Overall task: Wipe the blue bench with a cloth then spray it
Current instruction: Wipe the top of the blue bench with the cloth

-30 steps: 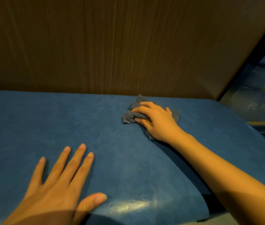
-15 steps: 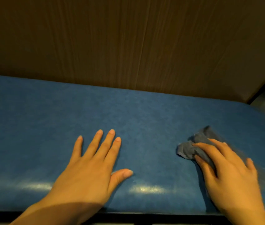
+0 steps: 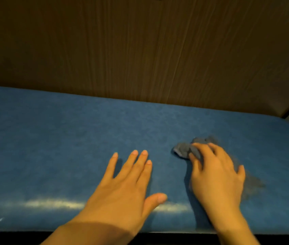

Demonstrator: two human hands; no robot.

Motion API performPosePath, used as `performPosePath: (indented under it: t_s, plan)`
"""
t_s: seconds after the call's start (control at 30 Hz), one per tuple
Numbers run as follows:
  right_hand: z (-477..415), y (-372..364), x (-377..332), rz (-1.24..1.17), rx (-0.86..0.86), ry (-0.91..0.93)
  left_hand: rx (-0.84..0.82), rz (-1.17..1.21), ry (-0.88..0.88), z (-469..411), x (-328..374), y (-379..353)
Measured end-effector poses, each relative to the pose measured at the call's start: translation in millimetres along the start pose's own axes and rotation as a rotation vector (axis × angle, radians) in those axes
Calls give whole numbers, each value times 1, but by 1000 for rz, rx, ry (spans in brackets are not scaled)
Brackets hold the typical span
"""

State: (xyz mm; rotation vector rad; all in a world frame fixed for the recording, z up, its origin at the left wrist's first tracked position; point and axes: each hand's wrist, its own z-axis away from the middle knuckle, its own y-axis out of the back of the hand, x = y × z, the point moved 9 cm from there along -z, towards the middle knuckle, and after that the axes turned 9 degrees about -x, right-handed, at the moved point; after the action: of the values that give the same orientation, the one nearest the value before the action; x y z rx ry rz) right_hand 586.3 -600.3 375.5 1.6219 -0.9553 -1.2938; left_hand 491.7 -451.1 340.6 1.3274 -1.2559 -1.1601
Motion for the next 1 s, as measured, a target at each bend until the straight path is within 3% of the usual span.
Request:
performPosePath:
  t_s: [0.2,0.33,0.5,0.63,0.77,0.87,1.0]
  plan:
    - [-89,-26,-18,57,-175,-63,-9,43,89,56,-94,0]
    - [-125,-47,-49,91,-254,-108,30,94,121,69,-107,-3]
    - [-150,-68,-119,30,-239,55,46,115,151,69,-106,-3]
    - [-121,-81,-169,28,-304,407,44,91,155,69,-105,-4]
    - [-64,-67,-152,67,-434,616,51,73,166,71,-105,-4]
    - [-20,-52,-118,65,-462,605,66,43,172,73,-105,-3]
    - [27,-31,-86,105,-229,481,60,24,168,72,-104,-5]
